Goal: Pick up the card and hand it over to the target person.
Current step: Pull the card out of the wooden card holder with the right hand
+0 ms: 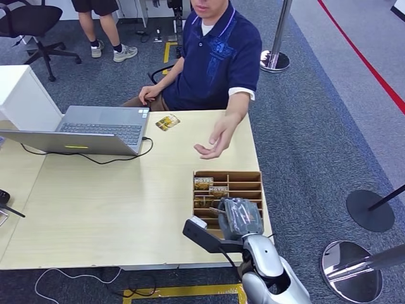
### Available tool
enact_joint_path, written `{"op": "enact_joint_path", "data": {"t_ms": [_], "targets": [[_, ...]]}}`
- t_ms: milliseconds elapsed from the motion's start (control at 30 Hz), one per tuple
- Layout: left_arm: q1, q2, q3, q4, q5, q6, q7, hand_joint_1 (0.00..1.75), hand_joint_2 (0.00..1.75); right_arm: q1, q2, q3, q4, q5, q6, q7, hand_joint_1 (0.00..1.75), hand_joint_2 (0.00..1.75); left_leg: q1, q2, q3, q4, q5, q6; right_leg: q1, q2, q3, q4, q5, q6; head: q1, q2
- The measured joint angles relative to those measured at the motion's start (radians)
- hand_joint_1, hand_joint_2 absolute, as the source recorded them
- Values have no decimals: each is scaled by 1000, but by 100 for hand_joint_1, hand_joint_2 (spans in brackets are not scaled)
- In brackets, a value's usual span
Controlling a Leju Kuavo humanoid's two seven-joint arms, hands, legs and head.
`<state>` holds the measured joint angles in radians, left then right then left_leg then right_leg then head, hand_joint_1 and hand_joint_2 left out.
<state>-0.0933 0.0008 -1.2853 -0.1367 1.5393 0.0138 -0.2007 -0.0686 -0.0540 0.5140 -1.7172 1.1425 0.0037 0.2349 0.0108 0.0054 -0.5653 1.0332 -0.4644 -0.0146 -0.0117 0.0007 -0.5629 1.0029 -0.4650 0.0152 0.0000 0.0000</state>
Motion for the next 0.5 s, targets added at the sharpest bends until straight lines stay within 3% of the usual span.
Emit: {"op": "enact_joint_path", "data": {"t_ms": [233,500], "targets": [[0,-1,7,0,9,-4,-8,0,175,-90,-48,-21,-52,-54,-76,-61,166,175,0,-2,1,1,-1,0,0,-2,1,1,-2,0,0,0],[-3,-3,22,0,28,-1,-3,0,175,-254,-1,-9,-70,-115,-53,-80,166,175,0,-1,0,0,0,0,0,-1,1,0,-1,0,0,0]]}}
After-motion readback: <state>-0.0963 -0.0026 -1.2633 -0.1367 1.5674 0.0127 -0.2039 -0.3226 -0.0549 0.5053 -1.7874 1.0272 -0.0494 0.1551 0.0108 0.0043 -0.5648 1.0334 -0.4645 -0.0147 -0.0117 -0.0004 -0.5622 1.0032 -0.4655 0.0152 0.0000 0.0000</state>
